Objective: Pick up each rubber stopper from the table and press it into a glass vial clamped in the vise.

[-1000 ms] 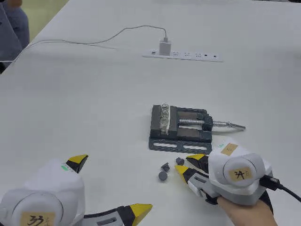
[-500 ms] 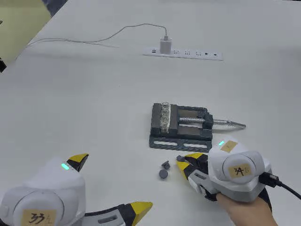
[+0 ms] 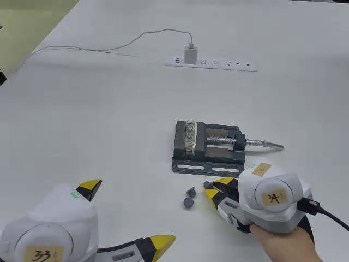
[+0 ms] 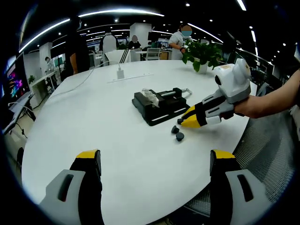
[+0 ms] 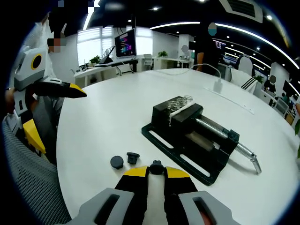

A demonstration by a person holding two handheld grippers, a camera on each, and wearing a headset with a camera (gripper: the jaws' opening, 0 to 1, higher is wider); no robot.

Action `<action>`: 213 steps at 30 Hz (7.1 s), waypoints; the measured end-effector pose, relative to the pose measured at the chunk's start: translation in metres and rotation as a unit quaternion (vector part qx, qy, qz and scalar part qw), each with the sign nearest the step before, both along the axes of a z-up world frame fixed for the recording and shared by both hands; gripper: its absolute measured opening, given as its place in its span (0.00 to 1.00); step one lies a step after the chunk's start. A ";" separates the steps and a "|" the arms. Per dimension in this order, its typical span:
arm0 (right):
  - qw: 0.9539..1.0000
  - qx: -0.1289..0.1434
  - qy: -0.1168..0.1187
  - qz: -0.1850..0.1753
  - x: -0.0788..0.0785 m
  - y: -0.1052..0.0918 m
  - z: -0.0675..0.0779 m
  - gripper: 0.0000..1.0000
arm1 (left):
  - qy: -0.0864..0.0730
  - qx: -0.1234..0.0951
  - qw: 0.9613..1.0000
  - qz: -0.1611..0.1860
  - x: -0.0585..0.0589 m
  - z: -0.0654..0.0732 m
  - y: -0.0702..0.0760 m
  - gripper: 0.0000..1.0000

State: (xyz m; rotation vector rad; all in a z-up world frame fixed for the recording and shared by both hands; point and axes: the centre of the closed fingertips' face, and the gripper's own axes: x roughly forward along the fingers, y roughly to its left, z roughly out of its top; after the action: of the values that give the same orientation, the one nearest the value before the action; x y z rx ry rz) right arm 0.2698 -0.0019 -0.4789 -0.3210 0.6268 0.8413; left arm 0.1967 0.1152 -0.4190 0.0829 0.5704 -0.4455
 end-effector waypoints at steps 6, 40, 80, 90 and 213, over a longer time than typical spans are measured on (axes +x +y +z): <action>0.999 0.004 -0.025 0.031 0.001 0.000 0.022 0.08 | -0.004 0.005 1.000 -0.008 0.001 0.002 -0.001 0.95; 0.975 -0.060 0.014 0.212 -0.042 -0.014 0.092 0.08 | -0.088 0.080 0.960 -0.252 0.025 0.029 -0.076 0.49; 0.926 -0.127 0.057 0.351 -0.088 0.002 0.089 0.08 | -0.089 0.112 0.901 -0.410 -0.007 0.027 -0.125 0.05; 0.925 -0.119 0.058 0.356 -0.090 0.003 0.087 0.08 | -0.077 0.091 0.912 -0.392 -0.010 0.026 -0.125 0.05; 0.920 -0.122 0.069 0.367 -0.063 -0.016 0.082 0.07 | -0.042 0.011 0.982 -0.183 0.019 0.003 -0.058 0.99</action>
State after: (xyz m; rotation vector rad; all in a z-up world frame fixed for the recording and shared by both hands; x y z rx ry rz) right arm 0.2071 -0.0184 -0.3967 -0.7575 0.7552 1.5180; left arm 0.2152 0.0573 -0.4164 0.2280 0.4777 -0.7900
